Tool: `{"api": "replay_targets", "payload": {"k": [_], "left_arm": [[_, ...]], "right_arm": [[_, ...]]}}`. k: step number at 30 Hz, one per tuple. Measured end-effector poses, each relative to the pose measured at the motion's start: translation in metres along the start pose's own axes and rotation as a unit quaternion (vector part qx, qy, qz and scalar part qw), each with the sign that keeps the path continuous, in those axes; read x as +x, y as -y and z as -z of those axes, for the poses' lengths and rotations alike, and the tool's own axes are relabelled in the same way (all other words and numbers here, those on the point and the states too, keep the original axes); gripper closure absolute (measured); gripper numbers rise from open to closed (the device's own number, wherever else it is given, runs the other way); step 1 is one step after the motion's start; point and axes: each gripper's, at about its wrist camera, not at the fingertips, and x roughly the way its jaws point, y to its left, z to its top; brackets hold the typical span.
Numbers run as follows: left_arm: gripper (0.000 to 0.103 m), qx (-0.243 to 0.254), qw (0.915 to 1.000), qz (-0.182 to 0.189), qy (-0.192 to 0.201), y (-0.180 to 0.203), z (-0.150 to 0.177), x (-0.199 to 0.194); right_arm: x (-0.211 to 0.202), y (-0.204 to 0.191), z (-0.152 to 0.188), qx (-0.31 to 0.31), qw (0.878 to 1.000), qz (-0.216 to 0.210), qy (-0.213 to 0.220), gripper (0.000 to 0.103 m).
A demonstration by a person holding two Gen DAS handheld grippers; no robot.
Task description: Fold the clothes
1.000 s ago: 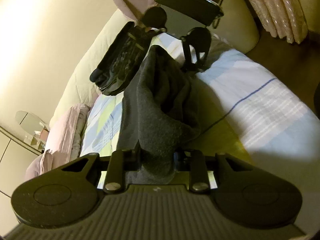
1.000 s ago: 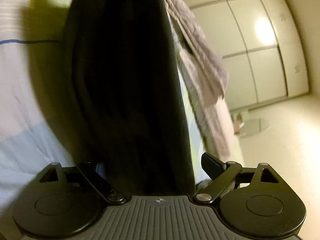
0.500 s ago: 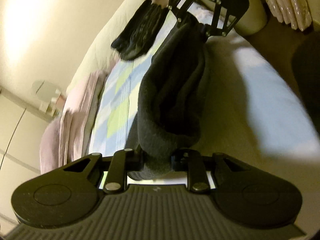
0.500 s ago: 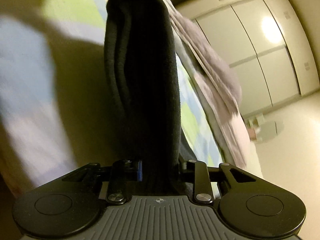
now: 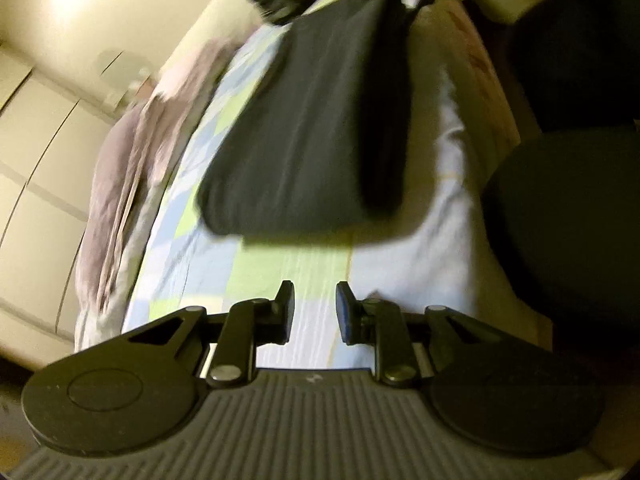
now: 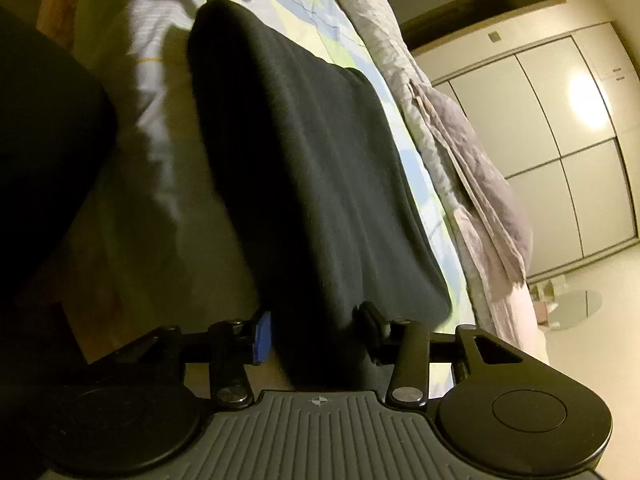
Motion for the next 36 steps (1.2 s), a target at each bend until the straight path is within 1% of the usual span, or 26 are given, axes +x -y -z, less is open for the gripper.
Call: {"api": "replay_targets", "payload": {"k": [1, 4, 6, 8, 10, 11, 13, 15, 16, 17, 18, 20, 21, 23, 24, 26, 28, 29, 30, 32, 34, 36], "left_arm": [[0.082, -0.021, 0.9998, -0.005, -0.002, -0.007, 0.003, -0.005], [0.082, -0.084, 0.9962, -0.021, -0.008, -0.034, 0.005, -0.015], [0.082, -0.116, 0.9929, -0.025, -0.005, -0.050, 0.000, -0.017], [0.082, -0.145, 0.9890, -0.026, 0.001, -0.064, -0.011, -0.013], [0.077, -0.175, 0.9844, -0.015, 0.003, -0.077, -0.021, -0.003], [0.076, -0.188, 0.9821, -0.008, 0.005, -0.083, -0.027, 0.003], [0.071, -0.217, 0.9762, 0.004, 0.009, -0.095, -0.036, 0.019], [0.071, -0.248, 0.9685, 0.021, 0.010, -0.107, -0.045, 0.042], [0.071, -0.261, 0.9648, 0.032, 0.010, -0.111, -0.048, 0.053], [0.071, -0.268, 0.9625, 0.041, 0.008, -0.114, -0.051, 0.065], [0.071, -0.272, 0.9611, 0.049, 0.005, -0.116, -0.053, 0.077], [0.072, -0.280, 0.9580, 0.063, 0.000, -0.120, -0.057, 0.099], [0.072, -0.288, 0.9550, 0.070, -0.001, -0.126, -0.058, 0.118], [0.072, -0.308, 0.9481, 0.081, -0.003, -0.135, -0.060, 0.142], [0.072, -0.312, 0.9466, 0.083, -0.003, -0.138, -0.061, 0.152], [0.071, -0.312, 0.9460, 0.086, 0.001, -0.143, -0.062, 0.167], [0.069, -0.318, 0.9437, 0.090, 0.006, -0.148, -0.062, 0.179], [0.068, -0.321, 0.9425, 0.091, 0.007, -0.150, -0.063, 0.183], [0.065, -0.325, 0.9414, 0.092, 0.008, -0.152, -0.063, 0.187], [0.063, -0.321, 0.9423, 0.095, 0.009, -0.155, -0.063, 0.190], [0.063, -0.317, 0.9434, 0.097, 0.010, -0.155, -0.061, 0.187], [0.062, -0.313, 0.9447, 0.096, 0.012, -0.155, -0.061, 0.181]], "right_arm": [[-0.013, -0.007, 0.001, 0.007, 1.000, 0.005, -0.007, 0.059], [-0.026, 0.010, 0.011, 0.052, 0.998, 0.012, -0.020, 0.059], [-0.039, 0.018, 0.008, 0.090, 0.996, 0.012, -0.020, 0.059], [-0.081, 0.008, 0.012, 0.136, 0.991, 0.010, -0.016, 0.059], [-0.126, -0.003, 0.010, 0.184, 0.983, 0.004, -0.009, 0.059], [-0.125, 0.005, 0.007, 0.202, 0.979, -0.001, -0.007, 0.059], [-0.117, 0.025, 0.001, 0.234, 0.972, -0.011, -0.002, 0.059], [-0.109, 0.045, -0.005, 0.267, 0.963, -0.021, 0.002, 0.059], [-0.098, 0.055, -0.009, 0.279, 0.960, -0.029, 0.004, 0.059], [-0.086, 0.064, -0.014, 0.290, 0.956, -0.038, 0.005, 0.059], [-0.085, 0.072, -0.017, 0.303, 0.952, -0.047, 0.004, 0.059], [-0.063, 0.084, -0.024, 0.329, 0.942, -0.068, 0.001, 0.059], [-0.050, 0.089, -0.028, 0.341, 0.937, -0.079, 0.000, 0.059], [-0.027, 0.097, -0.030, 0.357, 0.929, -0.097, 0.003, 0.059], [-0.014, 0.100, -0.032, 0.358, 0.928, -0.102, 0.002, 0.059], [0.011, 0.103, -0.031, 0.342, 0.935, -0.096, -0.015, 0.060], [0.028, 0.102, -0.021, 0.343, 0.935, -0.083, -0.027, 0.060], [0.037, 0.108, -0.013, 0.356, 0.930, -0.086, -0.030, 0.060], [0.048, 0.109, -0.004, 0.379, 0.920, -0.097, -0.029, 0.060], [0.059, 0.118, 0.010, 0.420, 0.899, -0.119, -0.025, 0.059], [0.059, 0.121, 0.011, 0.420, 0.899, -0.124, -0.022, 0.059], [0.050, 0.122, 0.009, 0.413, 0.903, -0.119, -0.019, 0.059]]}}
